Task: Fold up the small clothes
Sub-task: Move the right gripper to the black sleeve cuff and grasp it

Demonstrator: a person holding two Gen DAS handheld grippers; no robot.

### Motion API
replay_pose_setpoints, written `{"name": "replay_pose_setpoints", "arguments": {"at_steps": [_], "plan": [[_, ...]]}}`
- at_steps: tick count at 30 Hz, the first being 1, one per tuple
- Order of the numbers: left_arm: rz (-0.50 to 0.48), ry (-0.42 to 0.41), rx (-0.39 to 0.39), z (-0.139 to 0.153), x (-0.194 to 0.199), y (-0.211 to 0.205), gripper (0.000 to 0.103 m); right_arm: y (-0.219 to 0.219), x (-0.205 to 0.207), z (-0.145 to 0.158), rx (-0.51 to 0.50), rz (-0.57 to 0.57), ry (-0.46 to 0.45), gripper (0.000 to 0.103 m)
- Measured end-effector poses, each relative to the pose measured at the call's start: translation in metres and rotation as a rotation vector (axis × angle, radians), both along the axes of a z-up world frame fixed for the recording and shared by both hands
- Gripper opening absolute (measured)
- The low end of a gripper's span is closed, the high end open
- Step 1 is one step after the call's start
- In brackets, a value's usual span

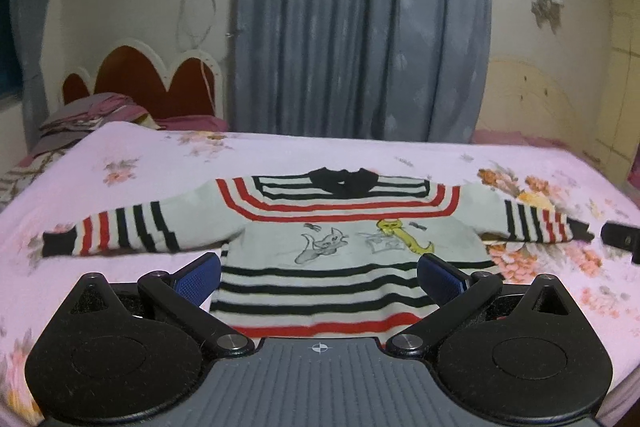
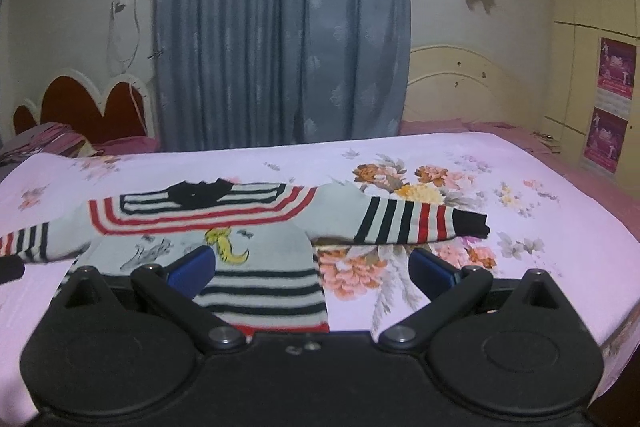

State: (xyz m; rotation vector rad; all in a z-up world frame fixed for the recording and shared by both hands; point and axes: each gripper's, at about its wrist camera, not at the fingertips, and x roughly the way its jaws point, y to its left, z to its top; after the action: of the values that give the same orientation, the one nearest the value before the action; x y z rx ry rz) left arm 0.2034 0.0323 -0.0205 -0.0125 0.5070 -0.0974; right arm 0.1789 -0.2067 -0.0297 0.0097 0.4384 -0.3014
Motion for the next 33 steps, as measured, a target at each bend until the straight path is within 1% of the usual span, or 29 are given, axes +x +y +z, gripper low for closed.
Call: {"name": "replay_pose_setpoints", "arguments": {"at_steps": [5, 7, 10, 16, 20, 23, 25, 28, 33], "plan": [[0.003, 0.022, -0.073, -0.006, 0.032, 0.004, 0.103, -0.002, 0.023, -0.002, -0.019, -0.027, 0.019, 0.102], [-0.021, 0.027, -0.074, -0.012, 0.045, -0.001, 0.103, -0.007, 0.032, -0.004, -0.014, -0.04, 0.026, 0.102], [-0.028, 0.024, -0.067, -0.02, 0.064, -0.012, 0.103, -0.022, 0.046, -0.01, -0.013, -0.066, 0.029, 0.102], [-0.025, 0.041, -0.058, -0.043, 0.113, -0.045, 0.103, -0.08, 0.085, -0.027, 0.055, -0.128, 0.005, 0.102], [-0.04, 0.068, -0.036, -0.059, 0.157, -0.082, 0.103, -0.128, 0.119, -0.041, 0.081, -0.183, 0.007, 0.102], [-0.051, 0.09, -0.016, -0.068, 0.188, -0.115, 0.103, -0.172, 0.142, -0.057, 0.136, -0.232, 0.016, 0.096], [-0.06, 0.11, -0.004, -0.075, 0.206, -0.136, 0.103, -0.202, 0.157, -0.068, 0.18, -0.266, 0.036, 0.085], [-0.08, 0.149, 0.032, -0.088, 0.23, -0.166, 0.103, -0.248, 0.175, -0.089, 0.267, -0.322, 0.052, 0.076], [-0.098, 0.211, 0.08, -0.109, 0.26, -0.204, 0.103, -0.312, 0.199, -0.127, 0.414, -0.417, 0.079, 0.069]]}}
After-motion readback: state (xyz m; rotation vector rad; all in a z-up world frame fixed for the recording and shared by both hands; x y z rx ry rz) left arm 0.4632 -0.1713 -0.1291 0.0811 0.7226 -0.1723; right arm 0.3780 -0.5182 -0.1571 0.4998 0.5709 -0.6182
